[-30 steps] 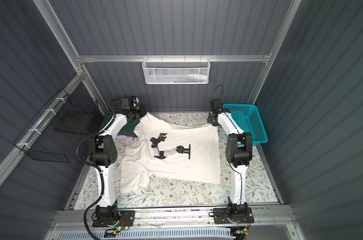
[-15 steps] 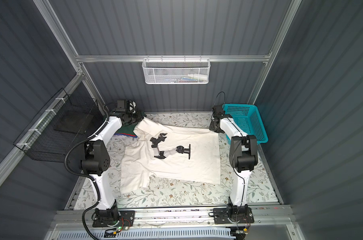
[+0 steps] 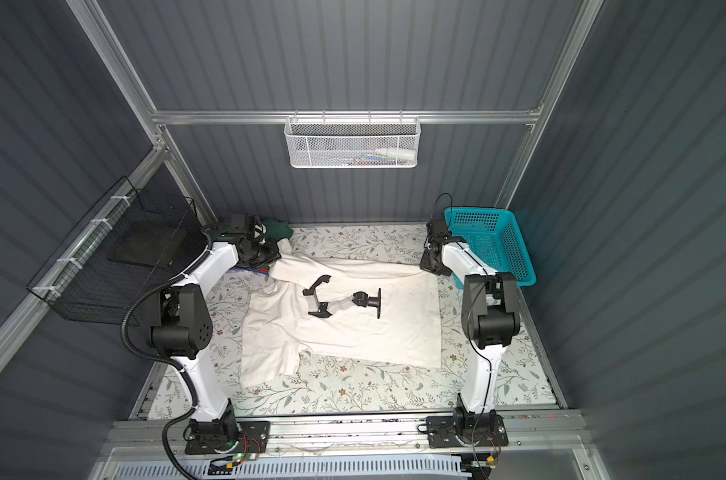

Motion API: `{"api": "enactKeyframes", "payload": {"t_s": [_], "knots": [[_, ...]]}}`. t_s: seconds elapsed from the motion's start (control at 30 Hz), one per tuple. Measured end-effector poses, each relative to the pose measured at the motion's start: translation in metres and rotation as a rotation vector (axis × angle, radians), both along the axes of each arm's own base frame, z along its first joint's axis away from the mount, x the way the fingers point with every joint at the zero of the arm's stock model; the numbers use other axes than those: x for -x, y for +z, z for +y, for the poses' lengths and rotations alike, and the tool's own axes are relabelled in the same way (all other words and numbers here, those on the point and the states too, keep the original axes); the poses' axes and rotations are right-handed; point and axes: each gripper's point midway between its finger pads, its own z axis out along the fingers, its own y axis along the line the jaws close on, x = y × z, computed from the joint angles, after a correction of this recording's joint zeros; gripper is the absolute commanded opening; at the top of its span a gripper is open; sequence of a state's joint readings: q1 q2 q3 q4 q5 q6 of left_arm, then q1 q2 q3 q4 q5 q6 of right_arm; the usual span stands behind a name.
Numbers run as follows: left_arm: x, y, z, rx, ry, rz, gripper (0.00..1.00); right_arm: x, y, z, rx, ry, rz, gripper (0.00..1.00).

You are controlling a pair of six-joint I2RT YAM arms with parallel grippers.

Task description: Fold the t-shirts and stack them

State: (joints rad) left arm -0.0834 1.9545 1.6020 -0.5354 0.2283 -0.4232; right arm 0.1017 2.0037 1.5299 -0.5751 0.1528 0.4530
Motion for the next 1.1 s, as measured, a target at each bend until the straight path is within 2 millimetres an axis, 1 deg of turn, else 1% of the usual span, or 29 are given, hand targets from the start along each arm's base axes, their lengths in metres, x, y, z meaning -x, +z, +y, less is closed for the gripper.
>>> {"api": "enactKeyframes", "payload": {"t_s": [0.17, 0.4, 0.6, 0.7, 0.77, 0.83, 0.97, 1.03, 1.1], "knots": [[0.006, -0.010, 0.001, -0.005, 0.002, 0.029, 0.00, 0.004, -0.006, 0.000, -0.007, -0.002, 0.015, 0.00], [0.009, -0.015, 0.007, -0.019, 0.015, 0.044, 0.00, 0.005, -0.007, 0.000, -0.010, -0.002, 0.020, 0.00], [0.018, -0.029, 0.013, -0.049, 0.032, 0.086, 0.00, 0.009, -0.008, 0.000, -0.012, -0.001, 0.035, 0.00], [0.019, -0.031, 0.014, -0.053, 0.034, 0.090, 0.00, 0.010, -0.009, 0.000, -0.014, -0.005, 0.041, 0.05], [0.019, -0.031, 0.014, -0.053, 0.034, 0.090, 0.00, 0.013, -0.012, 0.001, -0.020, -0.008, 0.048, 0.14], [0.019, -0.031, 0.014, -0.053, 0.034, 0.090, 0.00, 0.017, -0.018, 0.001, -0.025, -0.010, 0.064, 0.14], [0.019, -0.031, 0.014, -0.052, 0.035, 0.090, 0.00, 0.033, -0.033, 0.001, -0.029, -0.014, 0.113, 0.18], [0.019, -0.031, 0.014, -0.052, 0.034, 0.090, 0.00, 0.044, -0.036, 0.001, -0.038, -0.022, 0.129, 0.18], [0.019, -0.031, 0.014, -0.052, 0.034, 0.090, 0.00, 0.054, -0.034, 0.000, -0.045, -0.027, 0.132, 0.18]]}}
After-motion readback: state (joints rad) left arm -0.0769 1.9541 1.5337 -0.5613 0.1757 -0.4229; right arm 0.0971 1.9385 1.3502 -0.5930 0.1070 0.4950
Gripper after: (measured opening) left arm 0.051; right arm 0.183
